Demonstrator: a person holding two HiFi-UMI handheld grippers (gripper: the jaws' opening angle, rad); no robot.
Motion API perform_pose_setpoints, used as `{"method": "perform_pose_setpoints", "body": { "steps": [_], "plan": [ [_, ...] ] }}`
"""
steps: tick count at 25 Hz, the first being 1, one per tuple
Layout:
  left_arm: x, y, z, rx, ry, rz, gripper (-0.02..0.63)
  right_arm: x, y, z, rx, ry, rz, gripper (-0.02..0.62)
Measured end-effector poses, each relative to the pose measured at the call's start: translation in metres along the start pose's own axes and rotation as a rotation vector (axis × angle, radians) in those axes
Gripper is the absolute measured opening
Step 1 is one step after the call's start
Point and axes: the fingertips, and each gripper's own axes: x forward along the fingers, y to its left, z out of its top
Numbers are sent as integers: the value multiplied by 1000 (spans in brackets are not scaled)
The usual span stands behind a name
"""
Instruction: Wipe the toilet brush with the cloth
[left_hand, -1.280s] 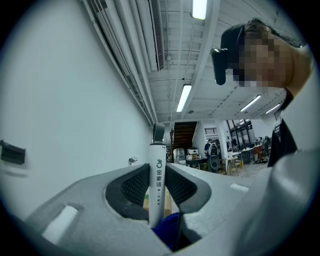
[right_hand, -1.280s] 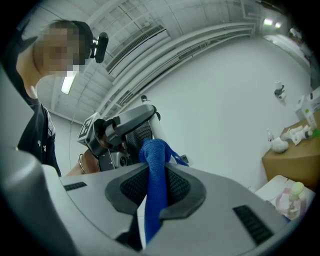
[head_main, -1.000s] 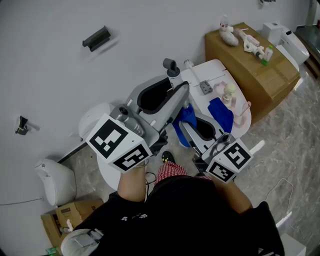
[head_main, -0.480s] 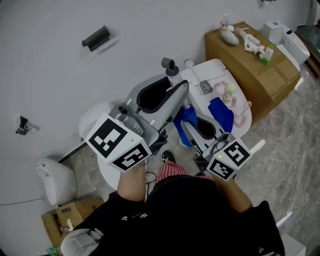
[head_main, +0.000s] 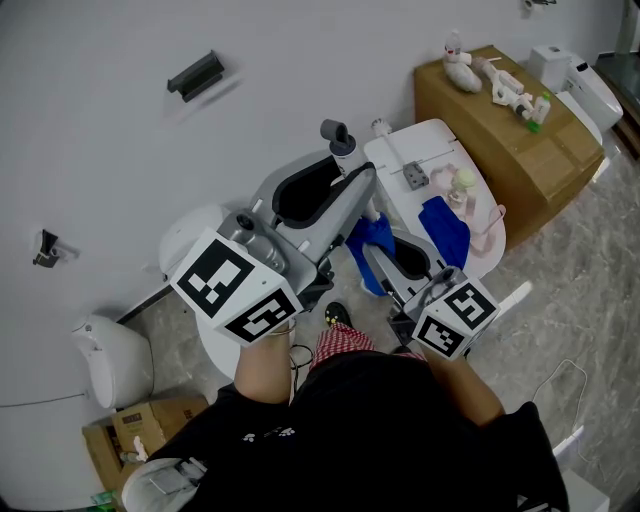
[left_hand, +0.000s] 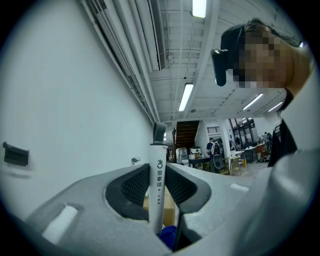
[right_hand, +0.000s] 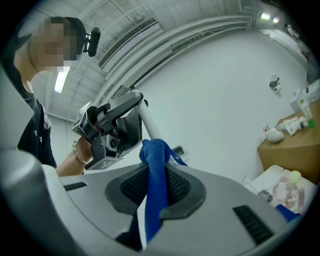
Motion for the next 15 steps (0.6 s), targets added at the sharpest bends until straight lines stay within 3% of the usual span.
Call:
{"method": "perform_pose_setpoints", "body": {
  "steps": [15],
  "plan": [
    [0, -1, 2, 4, -6, -1, 101, -4, -12, -13, 17, 29, -29, 64]
  ]
}}
